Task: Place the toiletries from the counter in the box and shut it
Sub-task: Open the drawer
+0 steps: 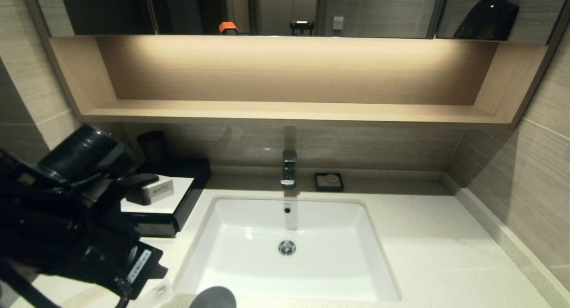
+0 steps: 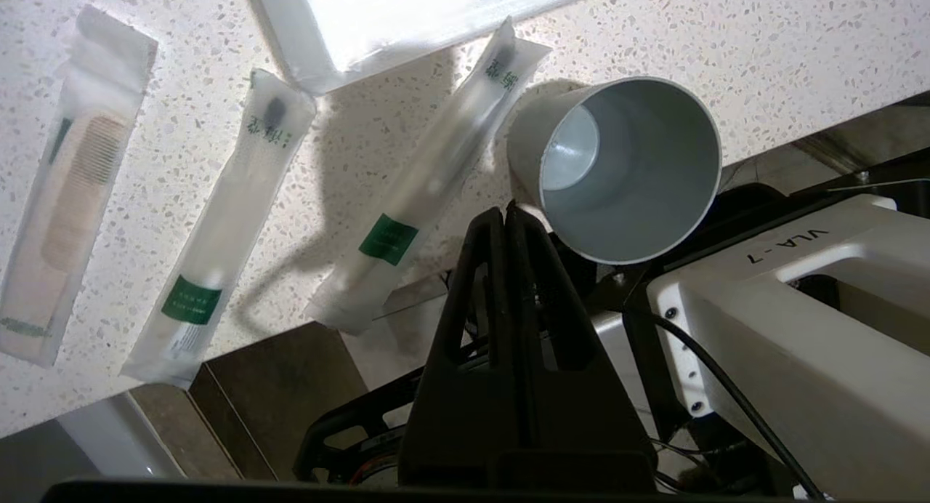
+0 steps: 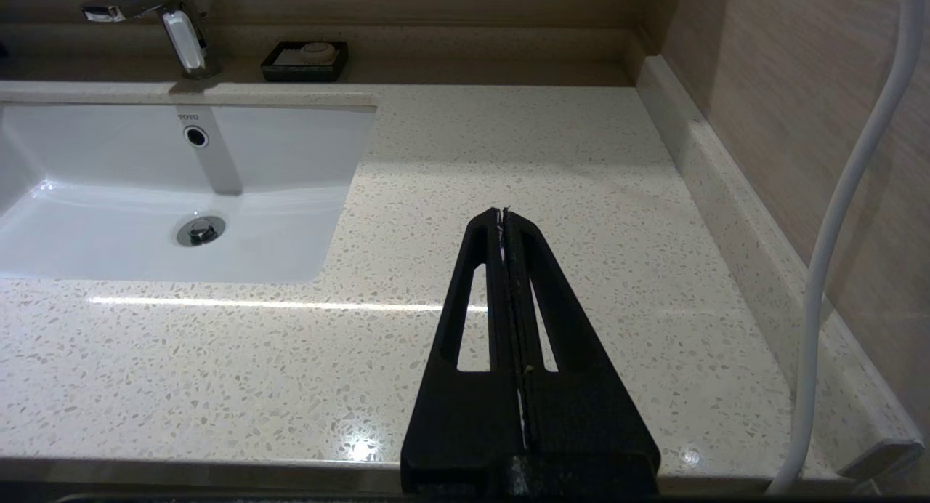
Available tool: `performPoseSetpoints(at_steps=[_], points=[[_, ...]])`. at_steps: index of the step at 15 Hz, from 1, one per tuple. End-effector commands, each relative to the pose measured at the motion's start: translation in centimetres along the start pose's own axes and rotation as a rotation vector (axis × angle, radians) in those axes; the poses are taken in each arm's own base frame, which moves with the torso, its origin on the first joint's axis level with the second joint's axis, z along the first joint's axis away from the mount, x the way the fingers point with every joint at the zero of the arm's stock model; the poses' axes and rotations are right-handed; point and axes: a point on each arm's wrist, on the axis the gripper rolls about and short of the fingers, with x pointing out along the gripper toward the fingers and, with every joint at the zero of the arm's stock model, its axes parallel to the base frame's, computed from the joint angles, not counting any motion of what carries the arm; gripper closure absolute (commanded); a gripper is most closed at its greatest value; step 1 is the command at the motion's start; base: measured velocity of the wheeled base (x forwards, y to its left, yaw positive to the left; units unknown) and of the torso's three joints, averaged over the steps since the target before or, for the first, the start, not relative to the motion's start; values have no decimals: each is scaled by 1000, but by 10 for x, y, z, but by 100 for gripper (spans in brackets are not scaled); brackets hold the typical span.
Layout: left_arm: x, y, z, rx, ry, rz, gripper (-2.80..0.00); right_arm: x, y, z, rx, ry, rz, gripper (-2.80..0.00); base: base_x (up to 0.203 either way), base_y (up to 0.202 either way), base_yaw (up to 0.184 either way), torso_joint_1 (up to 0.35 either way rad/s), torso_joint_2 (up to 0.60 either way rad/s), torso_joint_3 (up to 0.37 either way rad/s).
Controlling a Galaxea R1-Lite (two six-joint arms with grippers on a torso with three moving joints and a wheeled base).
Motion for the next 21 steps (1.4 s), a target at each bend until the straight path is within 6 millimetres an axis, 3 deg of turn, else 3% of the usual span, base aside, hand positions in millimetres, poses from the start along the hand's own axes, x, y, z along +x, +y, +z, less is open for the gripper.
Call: performPoseSetpoints(at_steps=[1,5,21], points=[[22,-6,7,22,79,-10,0,0,0,0,0,0,0,0,0,0,0,0,0,0],[40,-13,17,44,130,-19,0,0,0,0,0,0,0,0,0,0,0,0,0,0],[61,-25,31,77,237,-8,0,0,0,0,0,0,0,0,0,0,0,0,0,0]])
